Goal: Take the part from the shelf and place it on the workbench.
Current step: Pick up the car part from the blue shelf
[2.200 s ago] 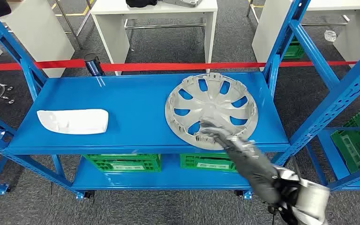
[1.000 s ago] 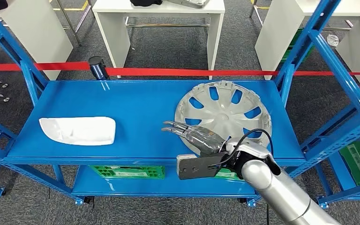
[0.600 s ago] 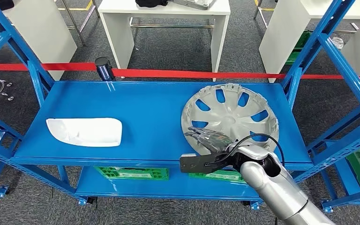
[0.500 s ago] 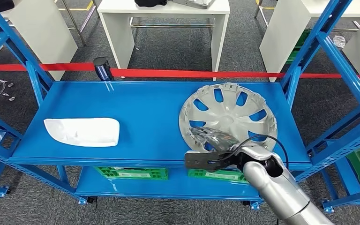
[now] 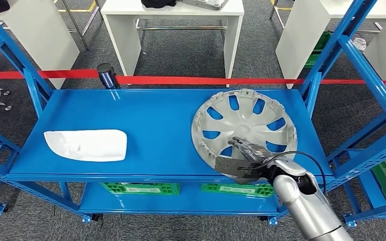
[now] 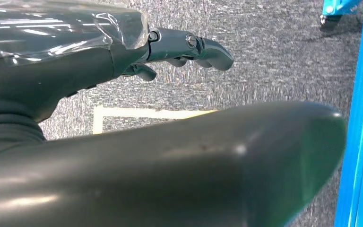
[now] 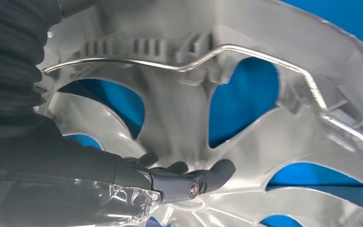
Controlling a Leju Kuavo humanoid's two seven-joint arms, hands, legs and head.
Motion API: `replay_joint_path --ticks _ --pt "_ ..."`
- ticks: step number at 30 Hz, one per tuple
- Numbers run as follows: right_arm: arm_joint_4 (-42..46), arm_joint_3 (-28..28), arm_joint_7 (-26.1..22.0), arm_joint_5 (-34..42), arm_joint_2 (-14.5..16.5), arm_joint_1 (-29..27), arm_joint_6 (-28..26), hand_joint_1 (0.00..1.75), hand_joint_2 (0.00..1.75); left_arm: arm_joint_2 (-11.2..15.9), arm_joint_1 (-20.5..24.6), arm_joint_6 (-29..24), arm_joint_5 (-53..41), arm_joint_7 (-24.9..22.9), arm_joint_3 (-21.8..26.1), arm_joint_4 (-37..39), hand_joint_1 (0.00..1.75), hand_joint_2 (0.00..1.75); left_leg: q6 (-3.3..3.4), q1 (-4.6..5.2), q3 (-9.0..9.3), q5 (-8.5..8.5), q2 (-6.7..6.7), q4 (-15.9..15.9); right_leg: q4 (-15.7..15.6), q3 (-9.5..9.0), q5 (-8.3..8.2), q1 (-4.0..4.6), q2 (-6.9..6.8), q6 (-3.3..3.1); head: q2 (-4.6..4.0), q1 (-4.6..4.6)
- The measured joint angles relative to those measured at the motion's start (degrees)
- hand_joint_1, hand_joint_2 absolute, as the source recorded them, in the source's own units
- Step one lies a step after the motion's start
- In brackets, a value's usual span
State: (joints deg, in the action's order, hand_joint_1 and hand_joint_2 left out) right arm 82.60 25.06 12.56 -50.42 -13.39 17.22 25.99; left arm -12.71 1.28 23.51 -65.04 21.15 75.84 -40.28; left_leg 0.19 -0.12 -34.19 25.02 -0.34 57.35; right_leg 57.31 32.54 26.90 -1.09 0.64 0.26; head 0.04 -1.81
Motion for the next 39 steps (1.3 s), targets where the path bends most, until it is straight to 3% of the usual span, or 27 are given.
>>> replay_joint_path --ticks 2,3,6,7,8,9,10,11,13,16,18,21,22,23,24,25,27,29,33,34,37,38,39 --pt "0.0 -0.8 0.0 0.0 0.0 -0.5 -0.1 0.0 1.75 0.1 0.1 -0.3 -0.3 0.3 0.0 0.5 0.0 0.0 0.8 -0.08 0.57 -0.34 0.06 -0.8 1.0 0.44 0.68 -0.08 -0.07 0.35 0.0 0.07" --pt "0.0 -1.2 0.0 0.0 0.0 -0.7 -0.1 0.0 1.75 0.1 0.1 -0.5 -0.4 0.4 0.0 0.7 0.0 0.0 1.17 -0.18 0.84 -0.53 0.09 -1.2 3.2 1.53 1.79 -0.06 -0.11 0.21 0.0 0.15" --pt "0.0 -1.9 -0.1 0.0 0.1 -1.5 -0.1 0.0 1.75 0.2 0.3 -0.8 -0.5 0.5 0.0 1.4 0.0 0.0 1.73 -0.07 0.94 -0.62 0.1 -1.5 14.8 7.4 6.41 -0.04 -0.15 -0.52 0.0 0.32" --pt "0.0 -2.2 -0.1 0.0 0.1 -1.9 -0.1 0.18 1.75 0.3 0.3 -0.8 -0.5 0.6 0.0 1.7 0.0 0.0 1.77 -0.01 0.93 -0.61 0.07 -1.5 17.5 8.86 7.1 -0.06 -0.15 -0.39 0.0 0.32" --pt "0.0 -2.4 -0.2 -0.1 0.1 -2.2 -0.1 0.6 1.75 0.3 0.3 -0.9 -0.5 0.6 0.0 1.8 0.0 0.0 1.76 -0.01 0.93 -0.58 0.03 -1.4 18.2 9.37 6.95 -0.11 -0.16 -0.04 0.0 0.33" --pt "0.0 -2.6 -0.2 -0.1 0.1 -2.4 0.0 1.03 1.75 0.3 0.3 -0.9 -0.6 0.6 0.0 2.0 0.0 0.0 1.69 -0.03 0.94 -0.54 -0.01 -1.3 16.8 8.84 5.97 -0.19 -0.19 0.48 0.0 0.33" --pt "0.0 -2.9 -0.3 -0.1 0.1 -2.4 0.1 1.47 1.75 0.3 0.4 -1.0 -0.6 0.6 0.0 2.2 0.0 0.0 1.54 -0.07 0.95 -0.43 -0.04 -1.2 13.1 7.12 4.29 -0.31 -0.26 1.07 0.0 0.34" --pt "0.0 -3.1 -0.4 -0.1 0.1 -2.4 0.3 1.72 1.75 0.4 0.4 -1.2 -0.6 0.7 -0.1 2.3 0.0 0.0 1.28 -0.07 0.91 -0.26 -0.07 -0.9 8.6 4.88 2.6 -0.44 -0.4 1.5 0.0 0.37" --pt "0.1 -3.4 -0.8 -0.1 0.1 -2.4 0.5 1.73 1.75 0.5 0.4 -1.3 -0.7 0.8 -0.1 2.3 0.0 0.0 0.64 0.15 0.69 0.3 -0.12 0.0 2.2 1.58 0.43 -0.49 -0.47 1.26 0.0 0.33" --pt "0.3 -3.6 -1.3 -0.1 0.2 -2.4 0.5 1.71 1.75 0.8 0.4 -1.4 -0.7 1.1 -0.1 2.3 0.0 0.0 0.06 0.04 0.58 0.68 -0.1 0.4 1.2 0.87 0.01 -0.23 -0.37 -0.03 0.0 0.27" --pt "0.5 -3.7 -1.4 -0.2 0.3 -2.4 0.5 1.72 1.75 0.8 0.4 -1.4 -0.7 1.1 -0.1 2.3 0.0 0.0 -0.48 -0.27 -0.16 1.95 -0.04 2.2 1.1 0.64 -0.07 -0.38 -0.38 -0.6 0.0 0.19" --pt "0.7 -4.0 -1.2 -0.4 0.3 -2.7 0.4 1.75 1.75 0.8 0.4 -1.3 -0.7 1.1 -0.1 2.3 0.0 0.0 -1.28 -0.55 -4.77 7.07 0.04 12.2 1.0 0.5 -0.06 -0.41 -0.46 -1.07 0.0 0.01" --pt "0.8 -4.1 -1.1 -0.5 0.4 -2.9 0.3 1.75 1.75 0.8 0.4 -1.3 -0.8 1.1 -0.1 2.3 0.0 0.0 -1.39 -0.59 -6.31 8.19 0.04 15.5 1.0 0.49 -0.05 -0.38 -0.49 -1.08 0.0 0.02" --pt "0.8 -4.2 -1.0 -0.6 0.5 -3.2 0.1 1.75 1.75 0.8 0.3 -1.3 -0.9 1.1 -0.1 2.3 0.0 0.0 -1.4 -0.62 -7.0 8.28 0.05 16.9 1.1 0.47 -0.04 -0.34 -0.5 -1.08 0.0 0.02" --pt "0.9 -4.3 -1.0 -0.6 0.6 -3.5 0.0 1.75 1.75 0.8 0.3 -1.2 -0.9 1.1 -0.1 2.3 0.0 0.0 -1.33 -0.64 -6.53 7.25 0.05 15.9 1.1 0.41 -0.03 -0.32 -0.49 -1.07 0.0 0.02" --pt "1.1 -4.4 -0.9 -0.7 0.6 -3.7 -0.1 1.75 1.75 0.8 0.3 -1.2 -1.0 1.1 -0.2 2.3 0.0 0.0 -1.17 -0.64 -5.02 5.5 0.05 12.9 1.1 0.34 -0.03 -0.31 -0.46 -1.05 0.0 0.02" --pt "1.3 -4.7 -0.7 -0.8 0.8 -3.8 -0.1 1.75 1.75 0.8 0.4 -1.2 -1.0 1.1 -0.2 2.2 0.0 0.0 -0.76 -0.51 -0.86 2.31 0.05 4.8 1.1 0.28 0.0 -0.17 -0.41 -0.94 0.0 0.03" --pt "1.4 -5.0 -0.7 -0.8 0.8 -3.9 -0.1 1.75 1.75 0.8 0.4 -1.2 -1.0 1.1 -0.2 2.2 0.0 0.0 -0.37 -0.21 1.07 1.55 0.05 0.9 1.0 0.39 0.0 0.0 -0.42 -0.58 0.0 0.07" --pt "1.6 -5.3 -0.6 -0.9 0.8 -4.3 -0.1 1.75 1.75 0.8 0.5 -1.2 -1.0 1.2 -0.2 2.2 0.0 0.0 0.96 -0.08 1.71 0.99 0.12 -0.3 1.7 0.9 0.45 -0.09 -0.45 0.45 0.0 0.17" --pt "1.6 -5.4 -0.6 -0.9 0.7 -4.4 -0.1 1.75 1.75 0.8 0.5 -1.2 -1.0 1.2 -0.2 2.2 0.0 0.0 1.32 -0.17 1.93 0.68 0.16 -0.7 3.7 1.93 1.5 -0.08 -0.46 0.35 0.0 0.26" --pt "1.7 -5.5 -0.6 -0.9 0.7 -4.9 -0.1 1.75 1.75 0.8 0.5 -1.2 -1.1 1.2 -0.2 2.2 0.0 0.0 1.72 0.0 1.82 0.49 0.17 -0.9 14.8 7.52 5.77 -0.1 -0.48 -0.19 0.0 0.42" --pt "1.7 -5.5 -0.6 -0.9 0.7 -5.0 -0.1 1.75 1.75 0.8 0.5 -1.2 -1.1 1.2 -0.2 2.2 0.0 0.0 1.75 0.07 1.84 0.52 0.17 -0.8 16.9 8.66 6.14 -0.1 -0.48 0.0 0.0 0.41" --pt "1.7 -5.5 -0.6 -0.9 0.7 -5.0 -0.1 1.75 1.75 0.8 0.5 -1.2 -1.1 1.2 -0.2 2.2 0.0 0.0 1.75 0.1 1.9 0.56 0.14 -0.8 16.7 8.69 5.55 -0.12 -0.49 0.4 0.0 0.42"
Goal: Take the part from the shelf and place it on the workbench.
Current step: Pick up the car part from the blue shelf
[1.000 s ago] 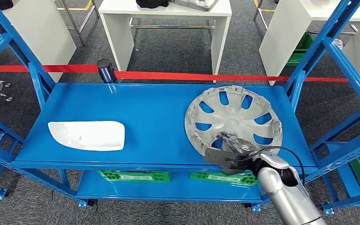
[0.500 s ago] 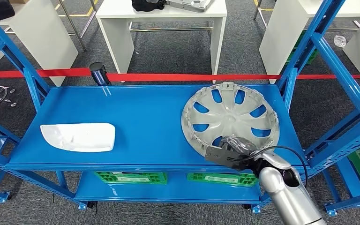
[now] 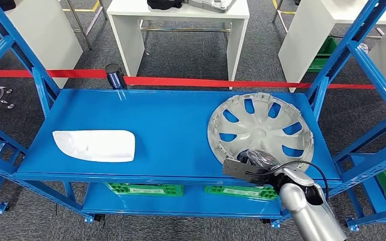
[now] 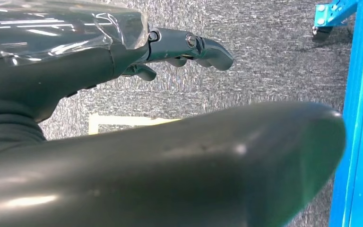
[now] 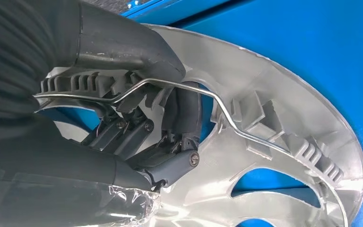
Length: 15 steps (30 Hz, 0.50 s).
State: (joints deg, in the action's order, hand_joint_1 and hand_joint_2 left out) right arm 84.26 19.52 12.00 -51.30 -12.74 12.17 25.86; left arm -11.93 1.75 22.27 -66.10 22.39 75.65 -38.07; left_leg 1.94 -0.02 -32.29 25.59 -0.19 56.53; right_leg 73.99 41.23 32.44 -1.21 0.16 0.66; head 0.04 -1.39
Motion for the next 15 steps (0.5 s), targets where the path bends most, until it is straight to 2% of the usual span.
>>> replay_joint_path --ticks 1,2,3,4,5,8,9,11,13,14,15 --pt "0.0 -0.1 0.0 0.0 0.0 0.0 0.0 1.75 1.75 0.0 0.0 0.0 0.0 0.0 0.0 0.0 0.0 0.0 -0.06 0.0 0.09 0.07 -0.04 0.0 -2.6 -1.1 -1.38 -0.03 -0.02 0.49 0.0 0.01" --pt "0.0 -0.1 0.0 0.0 0.0 0.0 0.0 1.75 1.75 -0.1 0.0 0.0 0.0 0.0 0.0 0.0 0.0 0.0 -0.19 -0.01 0.18 0.18 -0.1 0.1 -6.8 -3.04 -3.16 -0.08 -0.07 0.94 0.0 0.02" --pt "0.0 -0.2 0.0 0.1 0.0 0.0 0.0 1.75 1.75 -0.1 0.0 0.0 0.0 0.0 0.0 0.0 0.0 0.0 -0.43 0.12 0.18 0.37 -0.16 0.3 -10.9 -5.0 -4.7 -0.05 -0.09 1.07 0.0 0.02" --pt "0.1 -0.2 -0.1 0.1 0.1 0.0 0.0 1.75 1.75 -0.1 0.1 0.0 0.0 0.0 0.0 0.0 0.0 0.0 -0.68 0.23 0.14 0.55 -0.21 0.5 -14.0 -6.45 -5.79 -0.03 -0.1 0.89 0.0 0.01" --pt "0.1 -0.2 -0.1 0.2 0.1 0.0 0.0 1.75 1.75 -0.1 0.1 0.0 0.0 0.0 0.0 0.0 0.0 0.0 -0.91 0.33 0.08 0.7 -0.24 0.7 -15.6 -7.26 -6.33 0.07 -0.1 0.53 0.0 -0.02" --pt "0.2 -0.2 -0.1 0.2 0.3 0.1 0.0 1.75 1.75 -0.2 0.1 0.0 0.0 0.0 0.0 0.0 0.0 0.0 -1.63 0.14 -0.03 1.0 -0.27 1.0 -16.1 -7.54 -6.55 0.18 -0.08 -0.64 0.0 -0.03" --pt "0.2 -0.2 -0.2 0.1 0.3 0.1 0.0 1.75 1.75 -0.2 0.1 0.0 0.0 0.0 0.0 0.0 0.0 0.0 -1.99 0.0 -0.37 1.62 -0.23 1.7 -16.2 -7.63 -6.6 0.05 -0.09 -0.97 0.0 -0.12" --pt "0.3 -0.2 -0.2 -0.1 0.4 0.1 0.0 1.75 1.75 -0.2 0.1 0.0 -0.1 0.1 0.0 0.0 0.0 0.0 -2.72 -0.32 -2.52 4.47 -0.16 6.4 -16.3 -7.76 -6.66 -0.19 -0.13 -1.38 0.0 -0.35" --pt "0.3 -0.2 -0.2 -0.4 0.5 0.0 0.0 1.75 1.75 -0.1 0.0 0.0 -0.2 0.5 -0.1 0.0 0.0 0.0 -3.2 -0.62 -5.92 7.8 -0.12 13.8 -16.3 -7.72 -6.63 -0.18 -0.16 -1.51 0.0 -0.47" --pt "0.3 -0.3 -0.2 -0.6 0.5 -0.1 0.0 1.75 1.75 0.0 0.0 0.0 -0.2 0.9 -0.2 0.0 0.0 0.44 -3.34 -0.75 -7.07 8.44 -0.11 16.2 -16.3 -7.72 -6.63 -0.18 -0.17 -1.5 0.0 -0.47" --pt "0.3 -0.3 -0.2 -0.8 0.6 -0.1 0.0 1.75 1.75 0.0 -0.1 -0.1 -0.2 1.3 -0.3 0.0 0.0 0.87 -3.39 -0.86 -7.25 7.99 -0.11 16.6 -16.3 -7.75 -6.63 -0.18 -0.16 -1.49 0.0 -0.46"
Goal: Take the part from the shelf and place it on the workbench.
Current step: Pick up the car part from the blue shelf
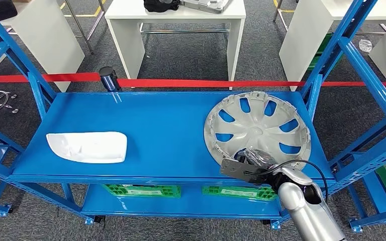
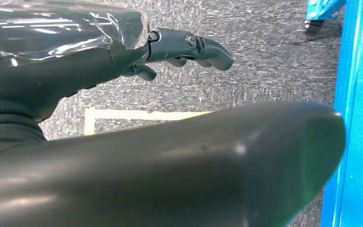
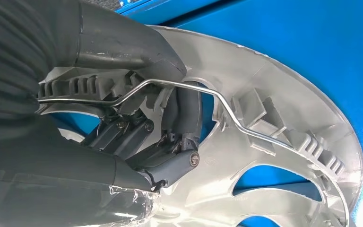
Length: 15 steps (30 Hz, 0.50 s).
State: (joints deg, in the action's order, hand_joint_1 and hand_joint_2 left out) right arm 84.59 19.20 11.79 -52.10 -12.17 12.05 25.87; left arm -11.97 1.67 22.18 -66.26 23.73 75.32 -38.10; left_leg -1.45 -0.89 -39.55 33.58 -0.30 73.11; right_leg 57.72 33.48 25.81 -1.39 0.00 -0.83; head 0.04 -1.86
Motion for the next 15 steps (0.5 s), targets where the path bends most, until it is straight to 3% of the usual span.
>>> replay_joint_path --ticks 2,4,5,9,11,13,14,15 --pt "0.0 -0.2 -0.1 -0.3 0.0 0.0 0.0 1.75 1.75 0.0 0.0 0.0 0.2 1.1 -0.5 -0.2 0.0 1.75 0.09 -0.19 2.78 -3.4 0.01 -5.5 0.0 -0.16 0.0 -0.03 0.04 0.05 0.0 0.0" --pt "0.1 -0.4 -0.2 -0.3 0.0 0.0 0.0 1.75 1.75 0.1 0.0 0.6 0.5 2.1 -1.0 -0.6 0.0 1.75 0.42 -0.12 6.47 -6.0 -0.01 -12.9 0.0 -0.18 -0.05 0.13 0.07 0.3 0.0 0.02" --pt "0.1 -0.5 -0.4 -0.3 0.0 0.0 0.1 1.75 1.75 0.1 0.0 1.1 0.6 2.5 -1.2 -0.8 0.0 1.75 0.67 0.03 7.39 -6.44 -0.02 -14.9 0.0 -0.08 -0.12 0.22 0.07 0.54 0.0 0.04" --pt "0.1 -0.9 -0.7 -0.2 -0.1 -0.1 0.1 1.75 1.75 0.1 -0.1 2.3 0.8 3.3 -1.9 -1.1 0.0 1.75 2.25 0.37 7.78 -6.93 0.04 -16.2 0.1 0.43 -0.13 0.06 0.08 1.83 0.0 0.09" --pt "0.1 -1.0 -0.8 -0.2 -0.2 -0.2 0.1 1.75 1.75 0.0 -0.1 2.4 0.8 3.5 -2.2 -1.3 0.0 1.75 3.1 0.23 8.11 -7.51 0.14 -16.9 4.0 2.34 1.93 0.04 0.05 1.59 0.0 0.24" --pt "0.0 -1.0 -0.8 -0.2 -0.3 -0.4 0.1 1.75 1.75 0.0 -0.1 2.4 0.8 3.5 -2.3 -1.3 0.0 1.75 3.38 0.46 7.95 -7.66 0.18 -17.0 11.8 6.0 5.17 0.04 0.03 1.07 0.0 0.35" --pt "0.0 -1.0 -0.9 -0.2 -0.3 -0.5 0.1 1.75 1.75 0.0 -0.1 2.4 0.8 3.5 -2.3 -1.3 0.0 1.75 3.4 0.56 7.89 -7.66 0.18 -16.9 15.2 7.59 6.23 0.04 0.03 1.06 0.0 0.36" --pt "-0.1 -1.0 -0.9 -0.2 -0.3 -0.5 0.1 1.75 1.75 0.0 -0.2 2.4 0.8 3.5 -2.3 -1.3 0.0 1.75 3.4 0.63 7.9 -7.63 0.17 -16.9 16.7 8.31 6.47 0.03 0.03 1.27 0.0 0.37"
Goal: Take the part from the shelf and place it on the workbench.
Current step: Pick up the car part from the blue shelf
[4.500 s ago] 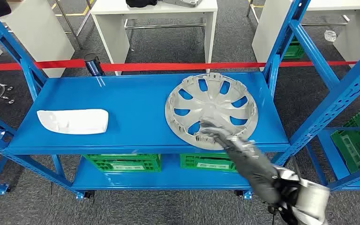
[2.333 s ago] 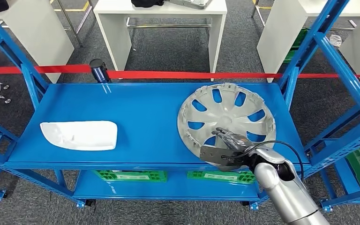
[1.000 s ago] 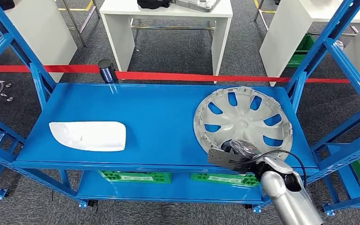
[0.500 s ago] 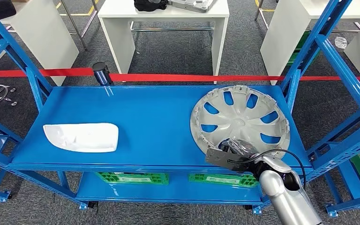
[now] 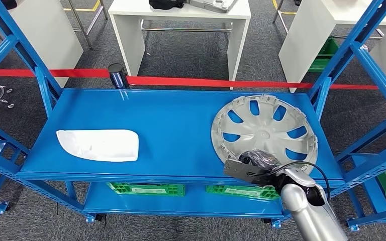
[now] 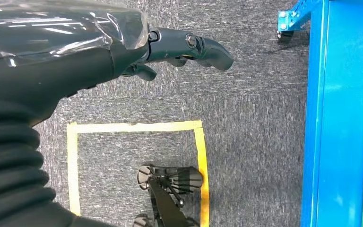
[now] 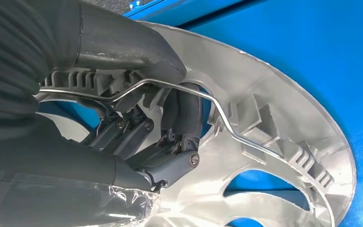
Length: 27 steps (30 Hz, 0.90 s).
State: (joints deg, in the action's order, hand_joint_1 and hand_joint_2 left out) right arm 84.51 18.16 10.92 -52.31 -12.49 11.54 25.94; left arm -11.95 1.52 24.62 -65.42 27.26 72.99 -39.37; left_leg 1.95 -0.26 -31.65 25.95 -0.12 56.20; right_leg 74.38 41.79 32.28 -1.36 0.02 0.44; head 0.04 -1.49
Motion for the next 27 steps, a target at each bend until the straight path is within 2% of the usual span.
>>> replay_joint_path --ticks 1,3,4,5,6,9,10,11,13,14,15,16,17,19,20,21,23,25,26,27 --pt "0.0 0.0 0.0 0.0 0.0 0.0 0.0 1.75 1.75 0.0 0.0 0.0 0.0 0.0 0.0 0.0 0.0 1.75 -0.04 0.03 0.07 0.04 -0.02 0.0 -0.9 -0.45 -0.66 -0.01 -0.01 0.39 0.0 0.01" --pt "0.0 0.0 -0.6 0.5 0.0 0.0 -0.4 1.75 1.75 0.0 0.0 0.0 0.0 0.0 -0.1 0.0 0.0 1.75 -0.29 0.05 0.3 0.23 -0.1 0.1 -8.4 -4.1 -3.62 -0.04 -0.04 1.18 0.0 0.06" --pt "0.0 0.0 -1.2 1.2 0.1 0.0 -0.9 1.75 1.75 0.0 0.0 -0.1 0.1 0.0 -0.1 0.0 0.0 1.75 -0.55 0.21 0.27 0.44 -0.13 0.3 -12.3 -6.07 -4.99 0.0 -0.03 1.22 0.0 0.09" --pt "0.0 -0.2 -2.3 2.4 0.3 -0.1 -1.7 1.75 1.75 0.0 0.0 -0.2 0.2 0.0 -0.1 0.0 0.0 1.75 -0.8 0.34 0.17 0.61 -0.14 0.6 -15.0 -7.39 -5.89 0.05 -0.02 1.03 0.0 0.08" --pt "0.0 -0.5 -3.6 4.3 0.6 -0.1 -2.7 1.75 1.75 0.0 0.0 -0.3 0.4 0.1 -0.1 0.0 0.0 1.75 -1.04 0.45 0.03 0.73 -0.14 0.7 -16.3 -7.99 -6.29 0.17 0.01 0.68 0.0 0.05" --pt "1.1 -2.0 -9.1 14.2 1.5 -0.7 -5.3 1.75 1.75 -0.1 -0.3 0.8 1.9 1.0 0.3 -0.2 0.0 1.75 -1.82 0.18 -0.33 1.13 -0.1 1.2 -16.6 -8.0 -6.54 0.24 0.11 -0.32 0.0 0.01" --pt "1.9 -2.4 -11.3 18.4 1.7 -0.8 -6.0 1.75 1.75 -0.2 -0.4 1.6 2.8 1.2 0.6 -0.4 0.0 1.75 -2.15 0.04 -0.8 1.91 -0.07 2.3 -16.7 -8.06 -6.58 0.15 0.15 -0.64 0.0 -0.04" --pt "2.9 -2.8 -13.5 22.7 2.0 -0.8 -6.6 1.75 1.75 -0.4 -0.4 2.4 3.6 1.3 1.0 -0.9 0.0 1.75 -2.5 -0.09 -1.82 3.24 -0.04 4.5 -16.8 -8.12 -6.61 0.03 0.18 -0.89 0.0 -0.09" --pt "5.1 -3.1 -17.1 30.5 2.8 -0.8 -7.2 1.75 1.75 -1.1 -0.3 3.8 5.1 0.7 2.1 -2.5 0.0 1.75 -3.0 -0.28 -5.38 6.74 0.01 11.9 -16.7 -8.17 -6.55 0.11 0.24 -1.18 0.0 -0.2" --pt "6.3 -3.1 -18.4 33.9 3.2 -0.8 -7.4 1.75 1.75 -1.7 -0.3 4.4 5.6 0.1 2.7 -3.6 0.0 1.75 -3.13 -0.34 -7.23 7.95 0.01 15.5 -16.7 -8.17 -6.53 0.17 0.26 -1.21 0.0 -0.2" --pt "7.4 -3.0 -19.6 37.0 3.5 -0.8 -7.5 1.75 1.75 -2.3 -0.3 5.0 5.9 -0.6 3.3 -4.9 0.0 1.75 -3.17 -0.37 -8.41 8.23 0.01 17.5 -16.7 -8.18 -6.51 0.22 0.26 -1.22 0.0 -0.2" --pt "8.6 -3.0 -20.9 40.2 3.8 -0.8 -7.7 1.75 1.75 -3.0 -0.4 5.5 6.4 -1.4 3.9 -6.4 0.0 1.75 -3.1 -0.38 -8.56 7.43 0.01 17.3 -16.7 -8.2 -6.5 0.27 0.27 -1.23 0.0 -0.2" --pt "10.0 -3.0 -22.2 43.6 4.1 -0.8 -7.9 1.75 1.75 -3.7 -0.4 5.9 6.8 -2.1 4.4 -7.8 0.0 1.75 -2.92 -0.36 -7.56 5.69 0.01 14.8 -16.7 -8.24 -6.48 0.33 0.28 -1.23 0.0 -0.2" --pt "13.5 -3.0 -24.6 50.4 4.8 -0.7 -8.2 1.75 1.75 -4.7 -0.5 6.0 8.1 -3.2 5.0 -10.4 0.0 1.75 -2.19 -0.15 -3.75 1.88 0.01 6.6 -16.7 -8.29 -6.47 0.52 0.31 -1.19 0.0 -0.17" --pt "15.4 -2.9 -25.4 53.4 5.1 -0.7 -8.3 1.75 1.75 -5.1 -0.6 5.9 9.0 -3.7 5.2 -11.5 0.0 1.75 -1.82 0.02 -2.27 0.83 0.02 3.5 -16.7 -8.24 -6.47 0.63 0.3 -1.13 0.0 -0.16" --pt "17.2 -2.9 -25.9 55.9 5.4 -0.7 -8.1 1.75 1.75 -5.4 -0.7 5.8 9.9 -4.2 5.2 -12.5 0.0 1.75 -1.54 0.22 -1.45 0.47 0.02 1.8 -16.7 -8.17 -6.47 0.71 0.28 -1.02 0.0 -0.17" --pt "19.9 -2.8 -26.6 59.4 5.6 -1.1 -7.5 1.75 1.75 -6.0 -1.1 5.4 11.7 -5.1 5.1 -14.2 0.0 1.75 -1.17 0.47 -1.29 0.53 0.02 1.1 -16.9 -8.08 -6.55 0.76 0.18 -0.59 0.0 -0.16" --pt "22.1 -2.7 -26.9 61.0 5.7 -1.5 -6.7 1.75 1.75 -6.5 -1.8 4.9 13.6 -6.1 4.6 -15.5 0.0 1.75 -0.61 0.28 -0.83 0.02 0.07 0.3 -16.3 -7.65 -6.05 0.71 0.11 -0.26 0.0 -0.11" --pt "23.1 -2.7 -27.1 61.7 5.8 -1.5 -6.4 1.75 1.75 -6.8 -2.1 4.6 14.6 -6.6 4.1 -16.1 0.0 1.75 -0.33 0.15 -0.62 -0.27 0.1 -0.1 -14.7 -6.86 -5.11 0.71 0.11 -0.29 0.0 -0.09" --pt "24.0 -2.7 -27.4 62.4 5.8 -1.5 -6.1 1.75 1.75 -7.0 -2.5 4.3 15.5 -7.0 3.6 -16.6 0.0 1.75 -0.17 0.06 -0.46 -0.47 0.11 -0.3 -11.8 -5.52 -3.68 0.67 0.1 -0.47 0.0 -0.05"
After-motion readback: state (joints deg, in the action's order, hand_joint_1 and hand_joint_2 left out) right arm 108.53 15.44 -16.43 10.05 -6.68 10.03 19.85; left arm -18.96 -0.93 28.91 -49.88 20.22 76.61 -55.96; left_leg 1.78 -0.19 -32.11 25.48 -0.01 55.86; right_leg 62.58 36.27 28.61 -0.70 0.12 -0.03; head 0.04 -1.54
